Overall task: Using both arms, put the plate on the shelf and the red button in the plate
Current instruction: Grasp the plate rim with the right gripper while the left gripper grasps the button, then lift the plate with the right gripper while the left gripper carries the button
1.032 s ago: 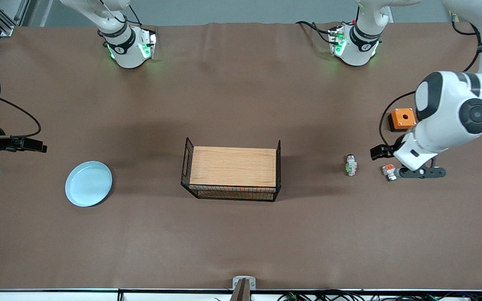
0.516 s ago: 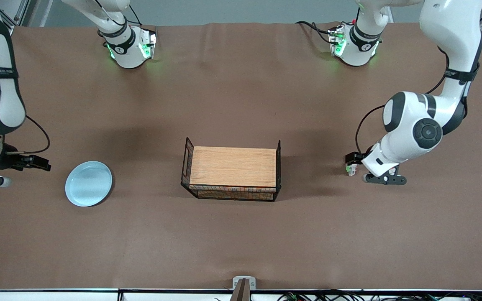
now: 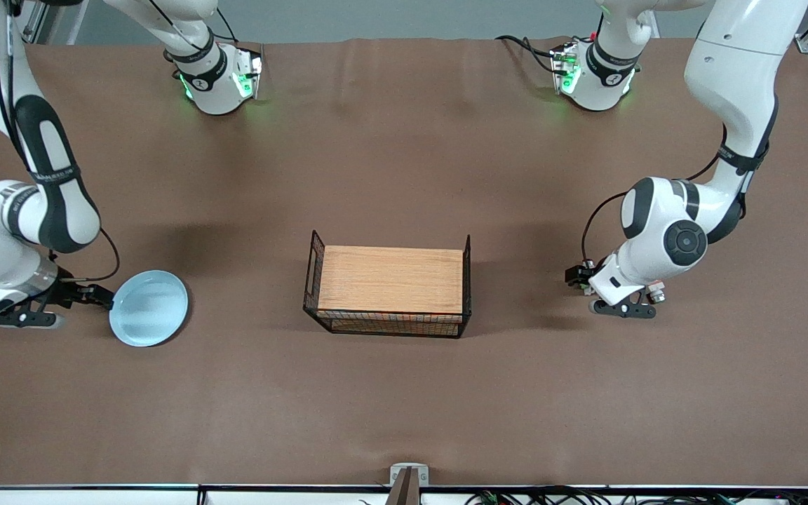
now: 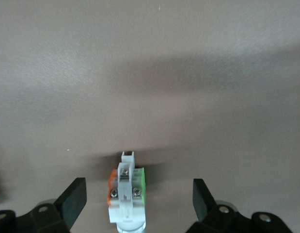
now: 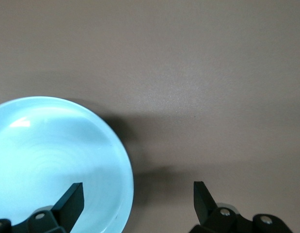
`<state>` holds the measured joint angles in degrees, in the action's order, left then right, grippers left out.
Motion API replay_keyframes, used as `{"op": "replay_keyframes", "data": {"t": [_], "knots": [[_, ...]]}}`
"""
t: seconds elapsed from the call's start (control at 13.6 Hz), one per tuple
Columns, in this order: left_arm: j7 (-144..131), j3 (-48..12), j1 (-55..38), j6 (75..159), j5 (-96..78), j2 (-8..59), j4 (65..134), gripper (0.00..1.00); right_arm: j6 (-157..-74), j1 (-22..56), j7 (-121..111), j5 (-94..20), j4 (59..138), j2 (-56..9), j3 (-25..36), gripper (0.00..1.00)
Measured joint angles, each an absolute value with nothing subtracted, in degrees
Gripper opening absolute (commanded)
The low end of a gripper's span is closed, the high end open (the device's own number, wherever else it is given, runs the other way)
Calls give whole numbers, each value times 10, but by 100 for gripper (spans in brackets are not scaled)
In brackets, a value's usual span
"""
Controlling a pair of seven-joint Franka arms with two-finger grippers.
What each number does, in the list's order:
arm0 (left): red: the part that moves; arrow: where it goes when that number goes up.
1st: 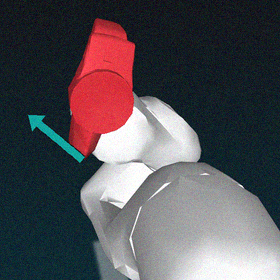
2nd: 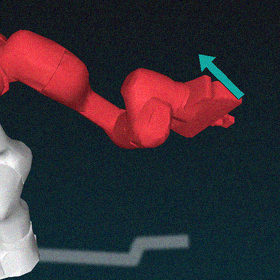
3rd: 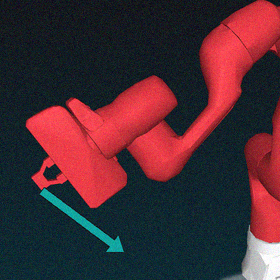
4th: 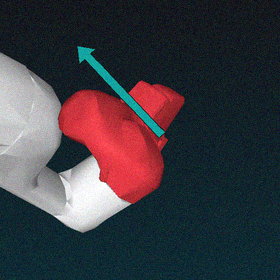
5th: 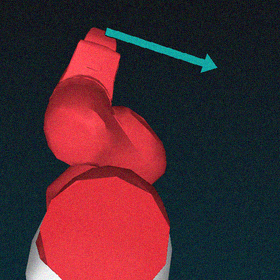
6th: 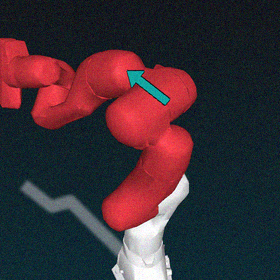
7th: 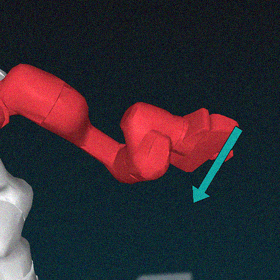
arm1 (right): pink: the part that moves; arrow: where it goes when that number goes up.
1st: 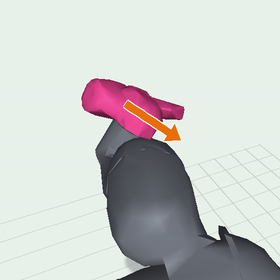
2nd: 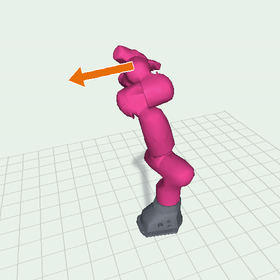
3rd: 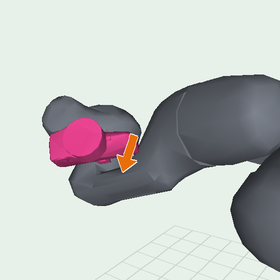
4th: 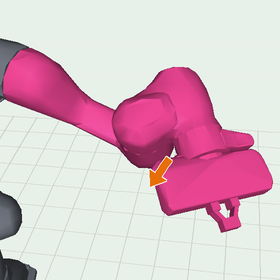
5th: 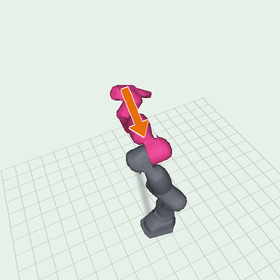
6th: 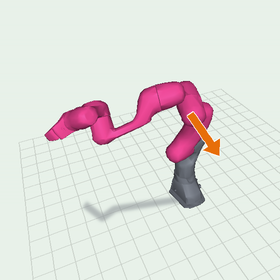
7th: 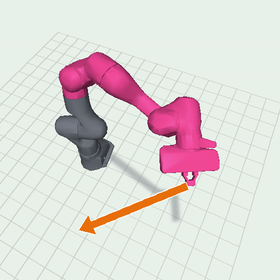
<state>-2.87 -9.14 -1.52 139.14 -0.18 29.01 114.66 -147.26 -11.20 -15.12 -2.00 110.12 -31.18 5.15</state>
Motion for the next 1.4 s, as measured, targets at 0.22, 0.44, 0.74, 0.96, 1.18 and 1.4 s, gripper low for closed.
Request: {"op": "replay_keyframes", "data": {"t": [0.22, 0.44, 0.74, 0.96, 1.18, 1.4], "knots": [[-27, -91, -15, 1394, 11, 300, 1149, 68, -1499, -112, -151, -20, 1100, -341, 51, 98], [-26, -91, -15, 1394, 15, 303, 1156, 50, -1503, -113, -151, -20, 1098, -354, 51, 76], [-26, -90, -13, 1394, 16, 303, 1158, 31, -1503, -113, -151, -21, 1095, -358, 50, 36], [-26, -89, -12, 1397, 16, 303, 1157, 26, -1501, -113, -151, -21, 1090, -358, 50, 4], [-26, -89, -9, 1399, 16, 301, 1155, 26, -1486, -113, -151, -21, 1083, -354, 50, 1], [-26, -89, -3, 1400, 16, 287, 1150, 26, -1400, -113, -151, -22, 1049, -341, 49, 1]]}}
